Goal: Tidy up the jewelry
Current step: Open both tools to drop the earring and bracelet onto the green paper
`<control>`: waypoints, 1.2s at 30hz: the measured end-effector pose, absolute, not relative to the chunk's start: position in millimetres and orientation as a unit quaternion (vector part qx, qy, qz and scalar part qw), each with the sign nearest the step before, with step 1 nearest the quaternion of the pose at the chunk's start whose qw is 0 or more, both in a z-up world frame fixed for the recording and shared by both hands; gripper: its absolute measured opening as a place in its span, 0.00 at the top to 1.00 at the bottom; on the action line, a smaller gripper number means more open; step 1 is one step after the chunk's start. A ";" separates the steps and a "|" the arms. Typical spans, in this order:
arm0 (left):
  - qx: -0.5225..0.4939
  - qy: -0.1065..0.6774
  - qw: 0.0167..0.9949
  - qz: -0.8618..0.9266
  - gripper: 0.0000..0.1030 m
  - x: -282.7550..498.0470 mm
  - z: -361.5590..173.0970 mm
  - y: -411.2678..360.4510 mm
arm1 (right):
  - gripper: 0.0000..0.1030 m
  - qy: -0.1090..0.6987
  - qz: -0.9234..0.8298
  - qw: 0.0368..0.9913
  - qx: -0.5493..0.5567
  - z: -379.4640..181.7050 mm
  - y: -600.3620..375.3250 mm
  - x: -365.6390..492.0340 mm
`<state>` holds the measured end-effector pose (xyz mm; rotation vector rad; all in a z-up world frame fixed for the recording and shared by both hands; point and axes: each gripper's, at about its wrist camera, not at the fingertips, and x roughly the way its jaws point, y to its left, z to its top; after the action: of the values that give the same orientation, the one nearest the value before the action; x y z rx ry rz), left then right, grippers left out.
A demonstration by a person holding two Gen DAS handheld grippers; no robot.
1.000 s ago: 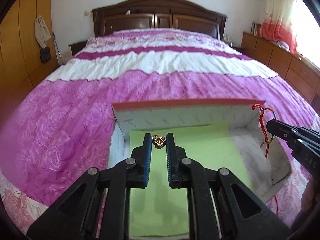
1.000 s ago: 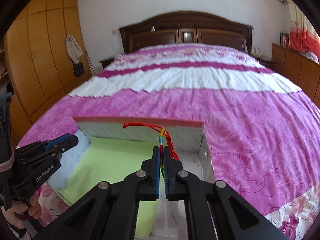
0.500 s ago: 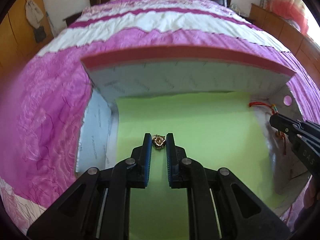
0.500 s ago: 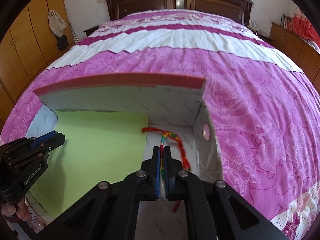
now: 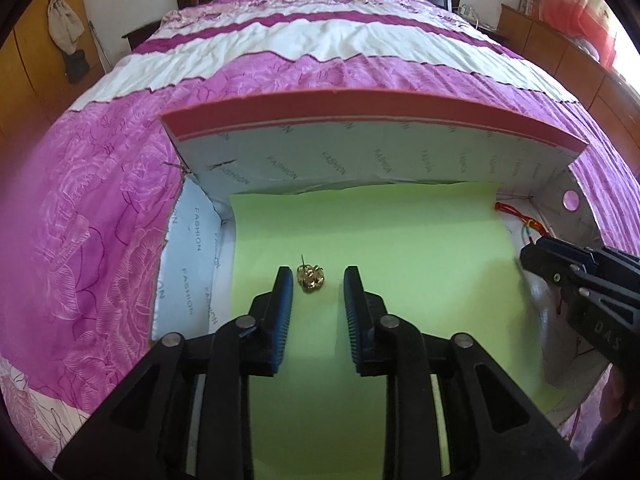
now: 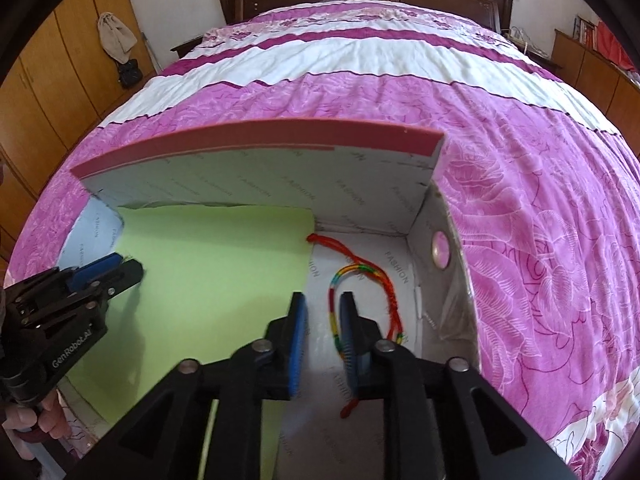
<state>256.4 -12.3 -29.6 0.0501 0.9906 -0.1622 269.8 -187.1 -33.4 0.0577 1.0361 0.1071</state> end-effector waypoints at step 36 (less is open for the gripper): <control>-0.034 0.270 0.957 -0.100 0.71 135.1 66.2 8.7 | 0.38 0.262 0.077 0.959 0.072 73.5 -184.7 125.5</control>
<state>135.1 8.7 66.2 -0.0680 0.5488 -0.2037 125.5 -184.7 73.5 0.1469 0.5316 0.1552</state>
